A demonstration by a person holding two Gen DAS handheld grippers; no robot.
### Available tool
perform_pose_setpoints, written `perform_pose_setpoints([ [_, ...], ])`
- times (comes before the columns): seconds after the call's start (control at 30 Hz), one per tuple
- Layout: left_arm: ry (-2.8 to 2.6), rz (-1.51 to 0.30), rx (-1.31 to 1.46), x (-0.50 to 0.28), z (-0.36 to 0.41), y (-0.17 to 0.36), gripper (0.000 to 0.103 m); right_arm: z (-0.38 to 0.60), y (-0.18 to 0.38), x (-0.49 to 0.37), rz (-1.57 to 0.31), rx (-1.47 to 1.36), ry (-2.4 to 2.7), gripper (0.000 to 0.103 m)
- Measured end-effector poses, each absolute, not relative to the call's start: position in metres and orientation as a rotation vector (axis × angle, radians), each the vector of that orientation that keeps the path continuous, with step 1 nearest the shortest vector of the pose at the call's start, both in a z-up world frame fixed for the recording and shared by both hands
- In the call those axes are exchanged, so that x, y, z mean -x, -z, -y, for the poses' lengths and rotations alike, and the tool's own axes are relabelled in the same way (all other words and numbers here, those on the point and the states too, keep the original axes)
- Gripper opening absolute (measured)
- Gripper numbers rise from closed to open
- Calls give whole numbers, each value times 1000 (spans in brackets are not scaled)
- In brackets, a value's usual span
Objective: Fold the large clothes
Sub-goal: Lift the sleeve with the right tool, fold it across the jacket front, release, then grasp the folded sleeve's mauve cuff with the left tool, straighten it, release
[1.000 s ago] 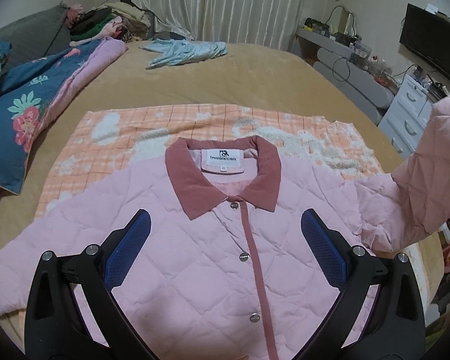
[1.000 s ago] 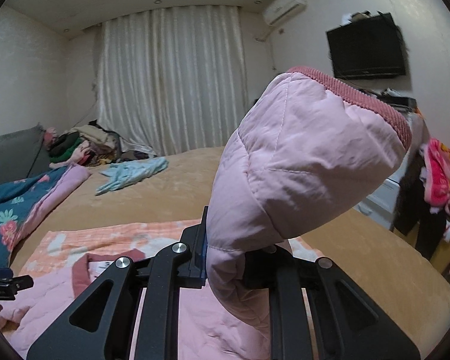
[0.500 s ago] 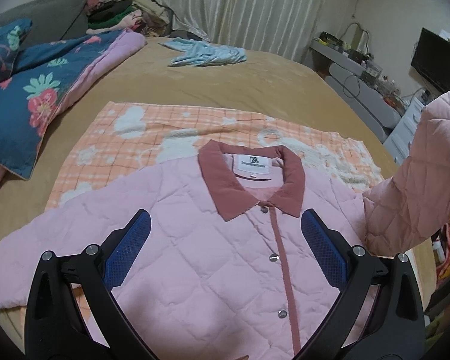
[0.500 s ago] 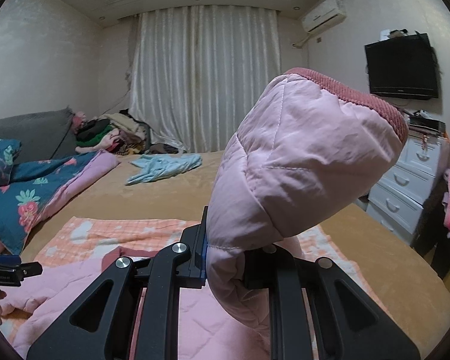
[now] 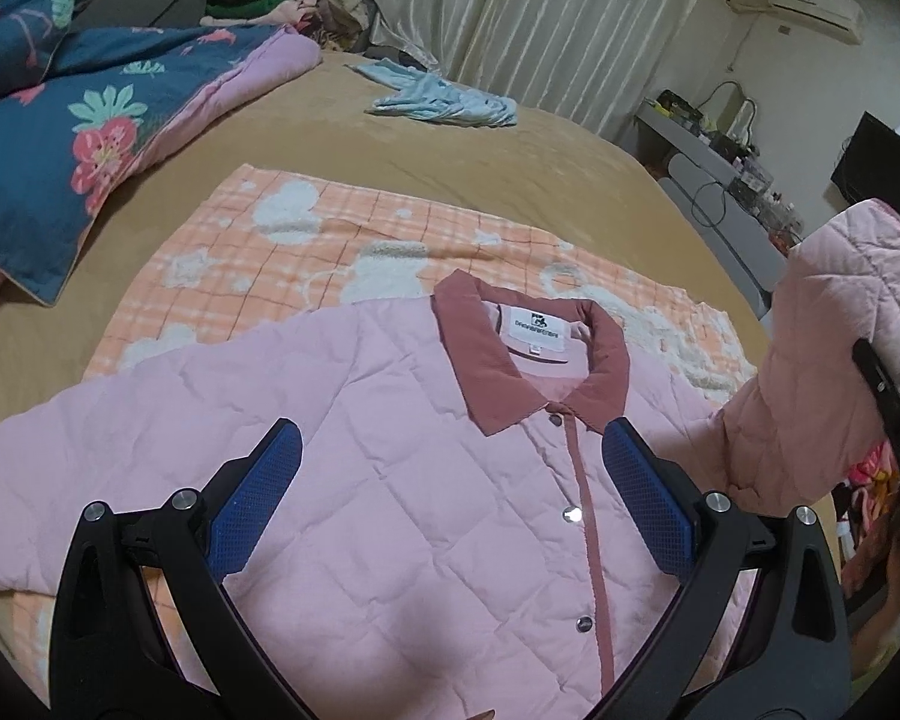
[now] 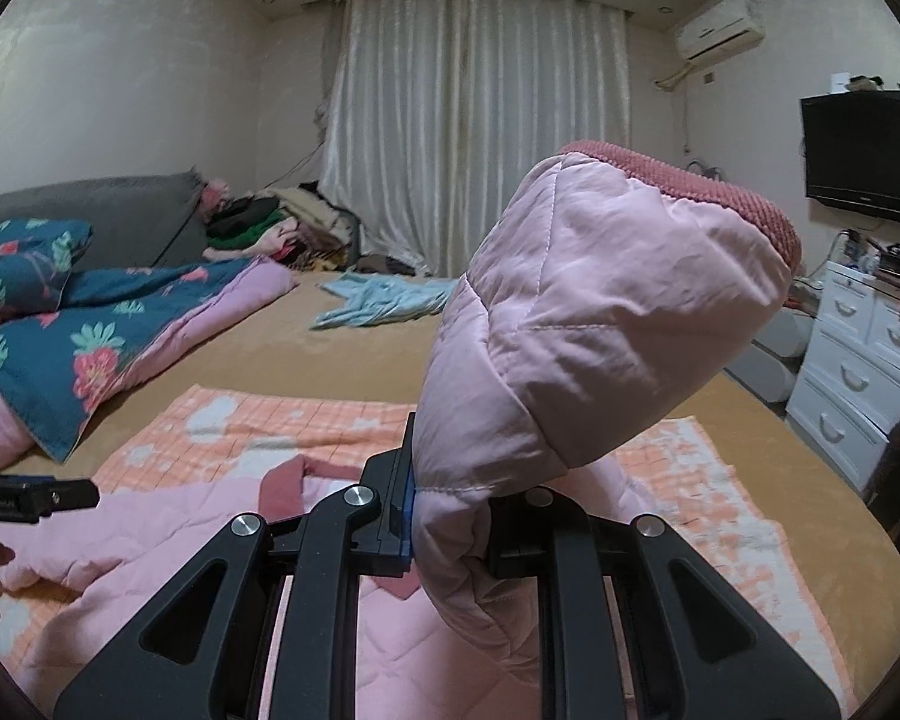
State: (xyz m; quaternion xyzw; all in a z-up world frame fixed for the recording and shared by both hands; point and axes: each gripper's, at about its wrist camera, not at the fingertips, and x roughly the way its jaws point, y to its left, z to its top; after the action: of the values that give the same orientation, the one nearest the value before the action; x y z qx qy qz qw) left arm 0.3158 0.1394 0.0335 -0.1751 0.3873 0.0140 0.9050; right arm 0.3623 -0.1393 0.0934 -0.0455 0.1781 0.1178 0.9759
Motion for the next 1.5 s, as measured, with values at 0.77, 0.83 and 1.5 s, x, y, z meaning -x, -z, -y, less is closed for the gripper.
perform_pose_setpoints([
  [0.77,-52,-775,546,-306,-185,-12,94,50,-22,-363,-508,226,-407,16],
  [0.83,-47,-779,559,-306,-187,-10,94,44,-15,-362,-524,237,-420,16],
  [1.5,81,-813,699,-296,-190,11,94,-27,69,-332,-709,420,-599,52],
])
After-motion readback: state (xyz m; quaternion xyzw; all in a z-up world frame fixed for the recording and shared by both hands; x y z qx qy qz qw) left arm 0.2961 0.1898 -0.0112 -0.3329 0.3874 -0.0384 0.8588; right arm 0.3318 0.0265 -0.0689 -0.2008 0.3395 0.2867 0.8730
